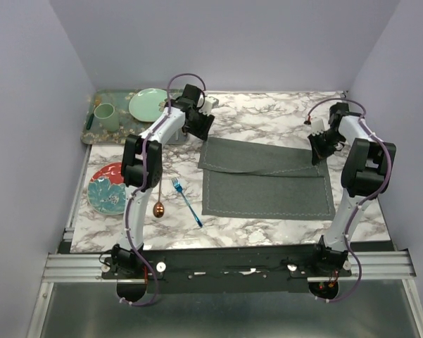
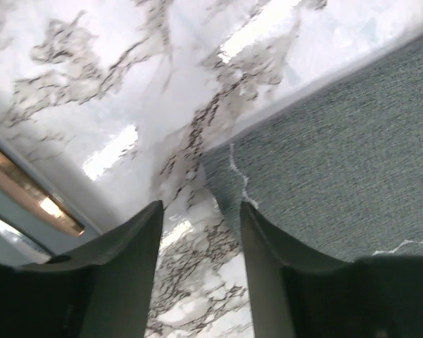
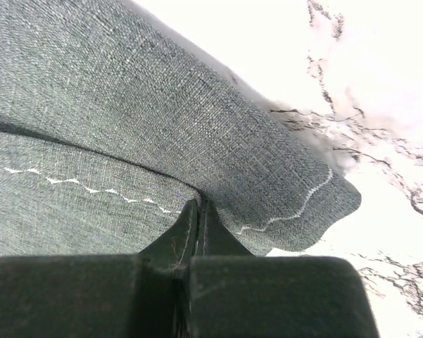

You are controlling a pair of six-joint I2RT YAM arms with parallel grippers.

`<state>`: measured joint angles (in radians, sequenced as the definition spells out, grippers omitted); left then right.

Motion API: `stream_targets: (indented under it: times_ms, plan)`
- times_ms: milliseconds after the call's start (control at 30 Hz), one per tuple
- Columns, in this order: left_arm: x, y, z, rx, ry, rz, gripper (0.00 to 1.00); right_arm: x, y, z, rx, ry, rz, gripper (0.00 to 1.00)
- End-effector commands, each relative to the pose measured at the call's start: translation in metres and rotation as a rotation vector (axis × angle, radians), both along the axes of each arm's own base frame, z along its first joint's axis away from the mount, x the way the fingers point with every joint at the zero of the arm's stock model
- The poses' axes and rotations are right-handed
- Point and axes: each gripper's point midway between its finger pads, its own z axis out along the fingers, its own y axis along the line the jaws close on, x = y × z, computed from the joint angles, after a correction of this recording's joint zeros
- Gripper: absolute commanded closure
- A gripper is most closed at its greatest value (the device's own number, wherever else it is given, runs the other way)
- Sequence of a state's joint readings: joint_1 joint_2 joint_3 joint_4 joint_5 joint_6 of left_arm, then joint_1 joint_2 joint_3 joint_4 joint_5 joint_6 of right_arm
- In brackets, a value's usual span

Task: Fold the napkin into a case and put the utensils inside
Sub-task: Pick up the flattened napkin from the center of the board.

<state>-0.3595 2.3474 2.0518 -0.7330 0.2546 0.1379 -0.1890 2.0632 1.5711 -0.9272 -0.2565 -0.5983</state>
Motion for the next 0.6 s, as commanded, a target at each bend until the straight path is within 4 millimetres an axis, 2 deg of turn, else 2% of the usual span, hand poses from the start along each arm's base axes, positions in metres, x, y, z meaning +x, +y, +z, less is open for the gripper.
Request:
stream_targets:
  times_ms: [0, 33, 67, 100, 133, 167, 233, 267, 433, 567]
  plan:
    - [-0.026, 0.009, 0.031, -0.054, 0.019, 0.008, 0.39, -0.008, 0.008, 0.012, 0.026, 0.004, 0.006, 0.99]
    - [-0.03, 0.007, 0.049, -0.081, -0.012, 0.018, 0.37, -0.009, 0.008, 0.013, 0.02, -0.004, 0.014, 0.99]
    - [-0.048, 0.012, 0.031, -0.072, 0.044, 0.038, 0.37, -0.013, 0.009, 0.013, 0.022, 0.0, 0.017, 0.99]
    - [-0.055, 0.016, 0.028, -0.067, 0.054, 0.063, 0.37, -0.013, 0.008, 0.019, 0.017, -0.017, 0.026, 0.99]
    - [-0.058, 0.017, 0.036, -0.088, 0.045, 0.1, 0.37, -0.014, 0.009, 0.021, 0.016, -0.022, 0.027, 0.99]
    - [-0.074, 0.023, 0.019, -0.068, 0.086, 0.11, 0.37, -0.013, 0.008, 0.023, 0.013, -0.028, 0.029, 0.99]
    - [-0.08, 0.026, 0.016, -0.079, 0.091, 0.167, 0.37, -0.014, 0.009, 0.029, 0.013, -0.038, 0.037, 0.99]
    - [-0.091, 0.03, 0.003, -0.07, 0.121, 0.171, 0.36, -0.014, 0.009, 0.03, 0.013, -0.04, 0.038, 0.99]
    - [-0.098, 0.025, -0.017, -0.055, 0.156, 0.181, 0.36, -0.013, 0.009, 0.032, 0.019, -0.033, 0.04, 0.99]
    - [-0.094, 0.018, -0.021, -0.033, 0.12, 0.175, 0.4, -0.014, 0.009, 0.029, 0.021, -0.021, 0.037, 0.99]
